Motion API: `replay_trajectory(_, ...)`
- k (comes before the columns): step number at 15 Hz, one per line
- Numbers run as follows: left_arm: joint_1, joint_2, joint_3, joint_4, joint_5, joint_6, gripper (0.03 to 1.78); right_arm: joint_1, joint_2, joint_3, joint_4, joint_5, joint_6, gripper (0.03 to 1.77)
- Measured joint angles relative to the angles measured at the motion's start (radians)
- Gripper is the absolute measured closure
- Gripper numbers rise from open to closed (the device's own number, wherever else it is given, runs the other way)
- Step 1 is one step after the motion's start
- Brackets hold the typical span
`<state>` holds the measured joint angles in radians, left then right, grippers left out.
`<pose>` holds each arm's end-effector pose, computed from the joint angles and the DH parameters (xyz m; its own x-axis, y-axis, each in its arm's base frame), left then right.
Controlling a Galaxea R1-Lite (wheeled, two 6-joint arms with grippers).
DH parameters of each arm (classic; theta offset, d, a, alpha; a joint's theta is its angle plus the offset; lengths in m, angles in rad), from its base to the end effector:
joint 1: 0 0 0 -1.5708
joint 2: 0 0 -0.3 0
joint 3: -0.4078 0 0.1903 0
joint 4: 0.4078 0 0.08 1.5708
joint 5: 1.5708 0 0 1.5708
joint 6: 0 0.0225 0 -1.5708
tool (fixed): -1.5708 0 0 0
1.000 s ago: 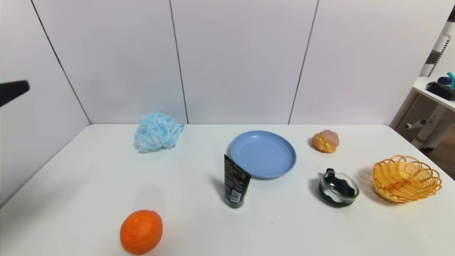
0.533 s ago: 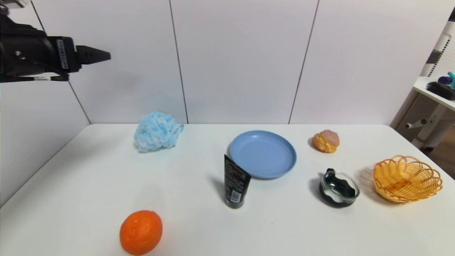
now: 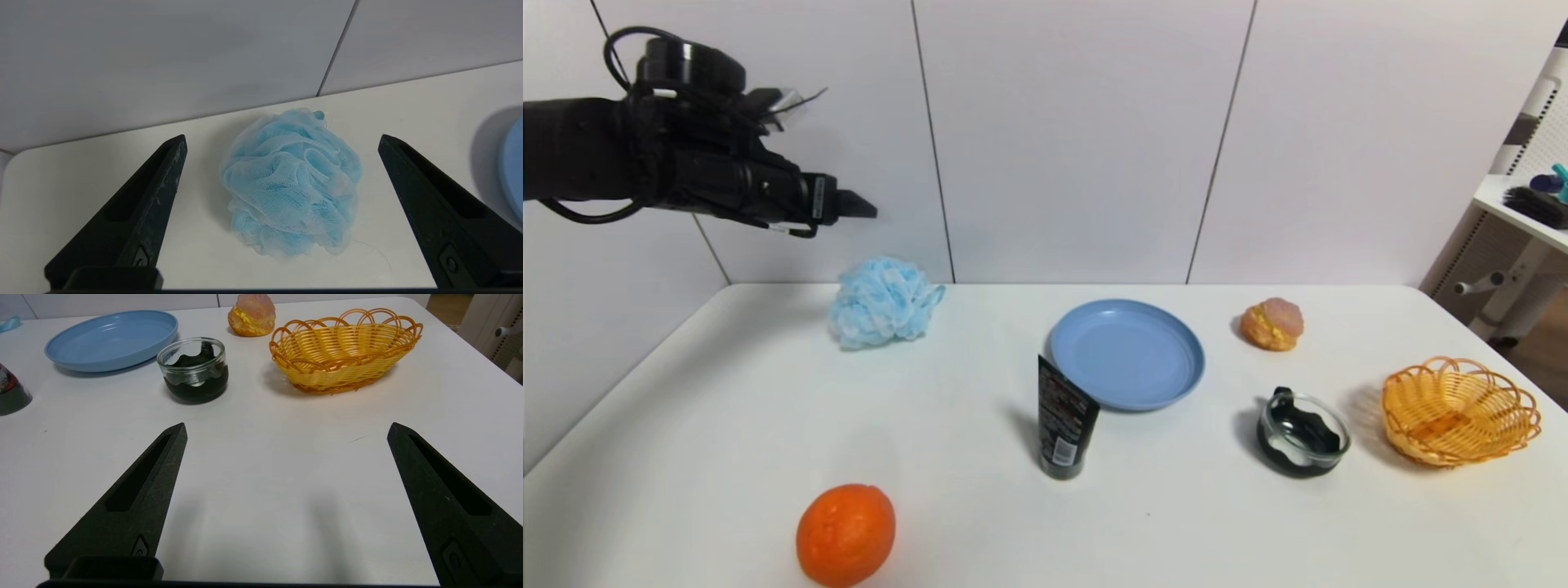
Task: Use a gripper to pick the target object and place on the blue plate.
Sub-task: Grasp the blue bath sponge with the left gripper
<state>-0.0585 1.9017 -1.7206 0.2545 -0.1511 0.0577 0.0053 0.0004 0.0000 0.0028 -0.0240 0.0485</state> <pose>0.3748 -0.0253 0.2834 0.8860 -0.2027 -0.4171 0.2180 0.9759 -0.0111 -0.0228 -0.0007 0.0752 0.9998 -0.0187 -0.0032 0.0188 0.9987 0.0484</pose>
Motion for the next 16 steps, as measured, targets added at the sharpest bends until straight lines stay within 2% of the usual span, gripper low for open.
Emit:
replay_trajectory(9, -0.019, 0.188, -0.039, 0.011, -0.01, -0.008, 0.12, 0.0, 0.0, 0.0, 0.0, 0.0, 0.0, 0.1)
replay_trajectory(13, -0.021, 0.206, -0.041, 0.061, -0.068, -0.027, 0.12, 0.0, 0.0, 0.0, 0.0, 0.0, 0.0, 0.1)
replay_trajectory(16, -0.021, 0.214, -0.039, 0.116, -0.077, -0.032, 0.12, 0.001, 0.0, 0.0, 0.0, 0.0, 0.0, 0.1)
